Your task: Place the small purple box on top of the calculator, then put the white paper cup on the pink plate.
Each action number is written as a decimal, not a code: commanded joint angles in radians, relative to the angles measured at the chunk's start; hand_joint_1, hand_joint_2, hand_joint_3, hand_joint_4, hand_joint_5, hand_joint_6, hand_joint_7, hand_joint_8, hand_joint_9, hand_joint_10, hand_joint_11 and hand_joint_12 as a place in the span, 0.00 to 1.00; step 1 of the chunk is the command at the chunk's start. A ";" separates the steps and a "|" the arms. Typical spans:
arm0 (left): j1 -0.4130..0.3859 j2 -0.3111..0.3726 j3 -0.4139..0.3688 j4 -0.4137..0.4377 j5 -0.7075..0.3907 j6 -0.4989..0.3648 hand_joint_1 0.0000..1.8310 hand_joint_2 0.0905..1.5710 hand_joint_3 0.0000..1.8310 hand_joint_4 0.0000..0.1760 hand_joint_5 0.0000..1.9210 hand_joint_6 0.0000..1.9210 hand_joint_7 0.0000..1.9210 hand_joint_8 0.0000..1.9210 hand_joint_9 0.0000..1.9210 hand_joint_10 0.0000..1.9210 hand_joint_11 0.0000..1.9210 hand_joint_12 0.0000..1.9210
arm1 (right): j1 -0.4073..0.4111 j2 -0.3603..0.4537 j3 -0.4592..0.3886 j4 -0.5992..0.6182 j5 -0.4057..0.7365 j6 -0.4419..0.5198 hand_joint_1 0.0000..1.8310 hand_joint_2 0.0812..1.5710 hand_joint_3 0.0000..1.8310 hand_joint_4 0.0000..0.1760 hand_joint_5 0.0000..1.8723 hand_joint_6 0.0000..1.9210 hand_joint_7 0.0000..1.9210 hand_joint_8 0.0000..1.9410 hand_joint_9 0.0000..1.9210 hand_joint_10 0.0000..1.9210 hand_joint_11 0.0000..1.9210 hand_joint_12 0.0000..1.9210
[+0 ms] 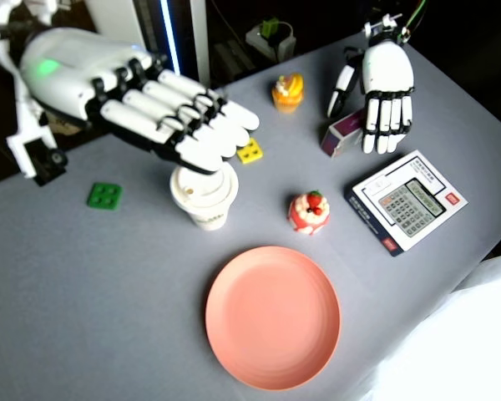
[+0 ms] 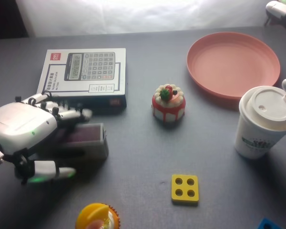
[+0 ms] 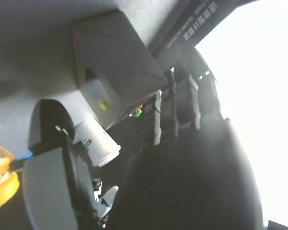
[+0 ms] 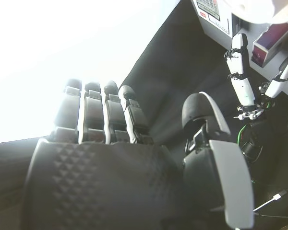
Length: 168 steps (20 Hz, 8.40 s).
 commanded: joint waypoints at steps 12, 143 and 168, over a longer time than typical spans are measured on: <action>-0.137 0.011 0.037 0.002 -0.196 0.003 0.66 0.76 0.00 0.00 0.40 0.57 0.42 0.78 0.41 0.89 0.43 1.00 | 0.003 -0.004 0.008 0.008 0.125 0.000 0.11 0.86 0.00 0.00 0.00 0.00 0.00 0.00 0.00 0.00 0.00 0.00; -0.147 -0.003 0.039 0.077 -0.359 -0.139 0.48 0.71 0.00 0.56 0.00 0.00 0.00 0.00 0.00 0.00 0.00 0.05 | 0.503 -0.355 0.490 0.085 -0.457 0.166 0.26 0.56 0.00 0.73 0.00 0.00 0.00 0.00 0.00 0.00 0.00 0.00; 0.043 0.053 -0.073 0.017 -0.949 -0.166 0.11 0.96 0.00 0.43 0.00 0.00 0.00 0.00 0.00 0.00 0.00 0.00 | -0.151 0.043 -0.014 0.110 0.698 0.174 0.29 0.75 0.01 0.00 0.00 0.00 0.00 0.00 0.00 0.00 0.00 0.00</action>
